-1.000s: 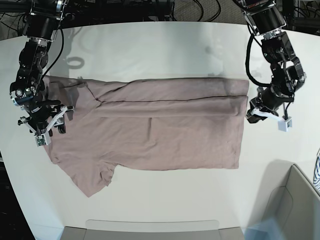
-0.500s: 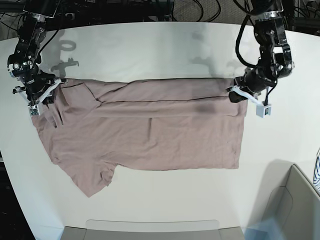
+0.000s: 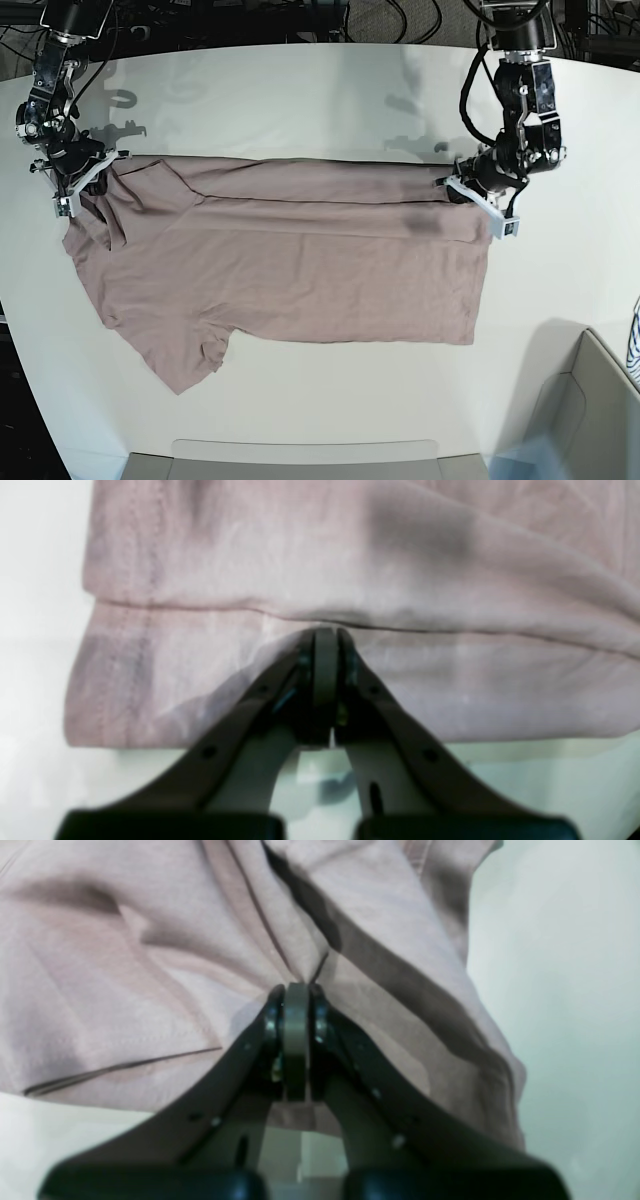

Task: Fold the T-shirt properly
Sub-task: 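Lay the folded edge down and pull both grippers back toward the robot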

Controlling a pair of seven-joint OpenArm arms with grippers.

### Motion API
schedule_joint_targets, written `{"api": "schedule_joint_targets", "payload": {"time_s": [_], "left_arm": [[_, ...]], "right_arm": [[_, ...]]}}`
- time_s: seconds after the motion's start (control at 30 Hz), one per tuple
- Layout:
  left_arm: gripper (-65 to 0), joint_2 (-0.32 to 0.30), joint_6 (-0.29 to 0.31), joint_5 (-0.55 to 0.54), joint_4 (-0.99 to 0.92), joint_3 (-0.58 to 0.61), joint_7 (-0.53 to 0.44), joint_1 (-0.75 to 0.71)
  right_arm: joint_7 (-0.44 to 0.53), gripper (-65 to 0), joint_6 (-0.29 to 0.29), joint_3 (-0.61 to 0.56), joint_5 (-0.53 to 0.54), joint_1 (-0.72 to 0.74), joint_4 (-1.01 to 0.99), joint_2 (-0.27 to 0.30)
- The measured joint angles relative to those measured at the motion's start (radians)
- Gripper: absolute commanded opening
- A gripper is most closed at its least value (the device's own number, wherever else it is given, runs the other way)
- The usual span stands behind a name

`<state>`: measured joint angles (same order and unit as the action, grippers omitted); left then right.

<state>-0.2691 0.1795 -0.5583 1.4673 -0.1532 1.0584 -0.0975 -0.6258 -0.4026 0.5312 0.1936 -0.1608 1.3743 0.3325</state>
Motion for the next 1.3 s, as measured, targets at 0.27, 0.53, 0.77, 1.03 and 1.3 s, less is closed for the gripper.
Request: {"api": "schedule_joint_targets", "payload": {"time_s": [0.27,0.53,0.77,1.03,1.3], "left_arm": [[-65.0,-0.047,0.028,-0.049,0.024,-0.004,-0.103,-0.137],[-65.0,-0.082,0.063,-0.1,0.04,-0.011,-0.238,-0.271],[-65.0,-0.111,0.01,-0.008,0.151,-0.014,-0.195,-0.337],[-65.0,-0.019,-0.025,0.079,0.416,-0.008,-0.028,-0.309],[-65.0,0.034,-0.014,0.058,0.342,0.069,-0.083,-0.027]], "right_arm": [[0.024,-65.0,0.017,-0.084,0.069,-0.129,0.107,0.006],[0.053,-65.0,0.011,-0.077,0.092,-0.24,0.17,0.013],[0.051,-65.0,-0.006,-0.077,0.102,-0.261,0.169,0.048],[0.029,-65.0,-0.008,-0.082,0.091,-0.243,0.171,0.043],[0.034,-65.0,-0.006,-0.083,0.092,-0.238,0.17,0.041]]}}
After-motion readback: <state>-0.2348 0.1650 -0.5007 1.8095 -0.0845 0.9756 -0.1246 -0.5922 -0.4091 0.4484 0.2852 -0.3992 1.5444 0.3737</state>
